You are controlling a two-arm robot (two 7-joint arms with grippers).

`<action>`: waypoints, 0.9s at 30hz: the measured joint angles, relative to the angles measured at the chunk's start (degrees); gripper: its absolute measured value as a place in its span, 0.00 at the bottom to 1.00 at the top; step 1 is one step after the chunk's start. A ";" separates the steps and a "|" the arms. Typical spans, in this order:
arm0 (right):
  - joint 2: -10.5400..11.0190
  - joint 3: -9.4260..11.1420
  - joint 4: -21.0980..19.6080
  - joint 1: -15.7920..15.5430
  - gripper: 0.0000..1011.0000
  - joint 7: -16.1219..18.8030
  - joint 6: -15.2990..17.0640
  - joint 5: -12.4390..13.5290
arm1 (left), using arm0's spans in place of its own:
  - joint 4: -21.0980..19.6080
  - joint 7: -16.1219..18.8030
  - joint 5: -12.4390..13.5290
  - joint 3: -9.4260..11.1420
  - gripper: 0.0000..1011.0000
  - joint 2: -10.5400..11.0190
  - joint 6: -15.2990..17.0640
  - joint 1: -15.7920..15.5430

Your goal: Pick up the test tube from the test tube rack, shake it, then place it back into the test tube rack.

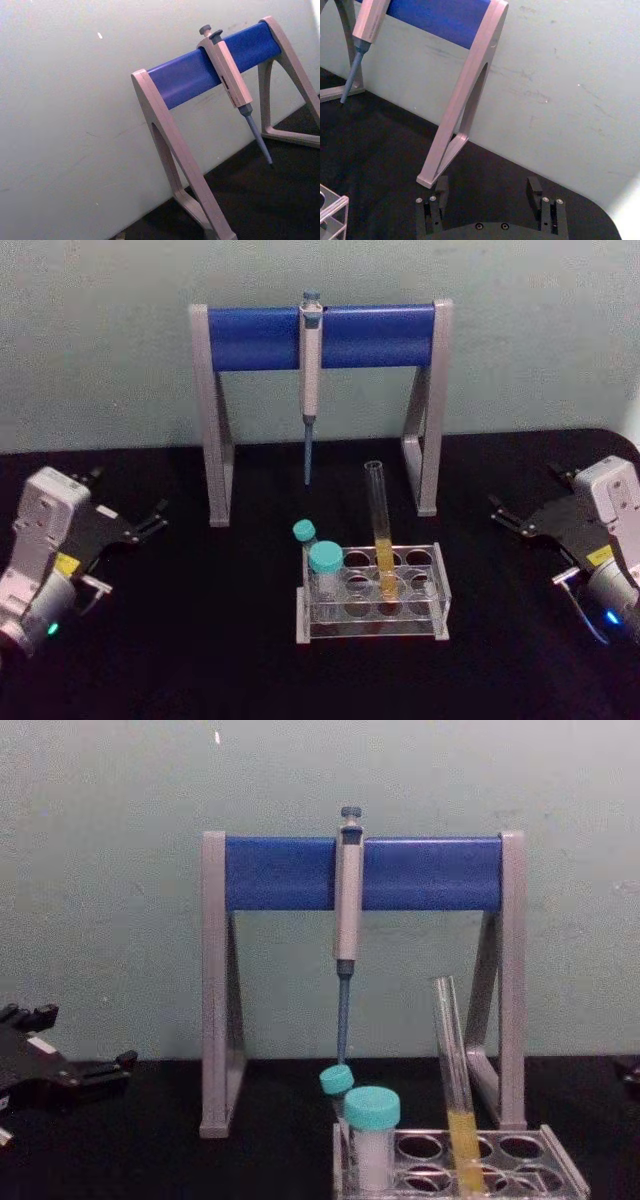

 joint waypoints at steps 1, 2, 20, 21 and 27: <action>0.00 0.00 0.00 0.00 0.99 0.00 0.00 0.00 | 0.00 0.00 0.00 0.00 1.00 0.00 0.00 0.00; 0.00 0.00 0.00 0.00 0.99 0.00 0.00 0.00 | 0.00 0.00 0.00 0.00 1.00 0.00 0.00 0.00; 0.00 0.00 0.00 0.00 0.99 0.00 0.00 0.00 | 0.00 0.00 0.00 0.00 1.00 0.00 0.00 0.00; 0.00 0.00 0.00 0.00 0.99 0.00 0.00 0.00 | 0.00 0.00 0.00 0.00 1.00 0.00 0.00 0.00; 0.00 0.00 0.00 0.00 0.99 0.00 0.00 0.00 | 0.00 0.00 0.00 0.00 1.00 0.00 0.00 0.00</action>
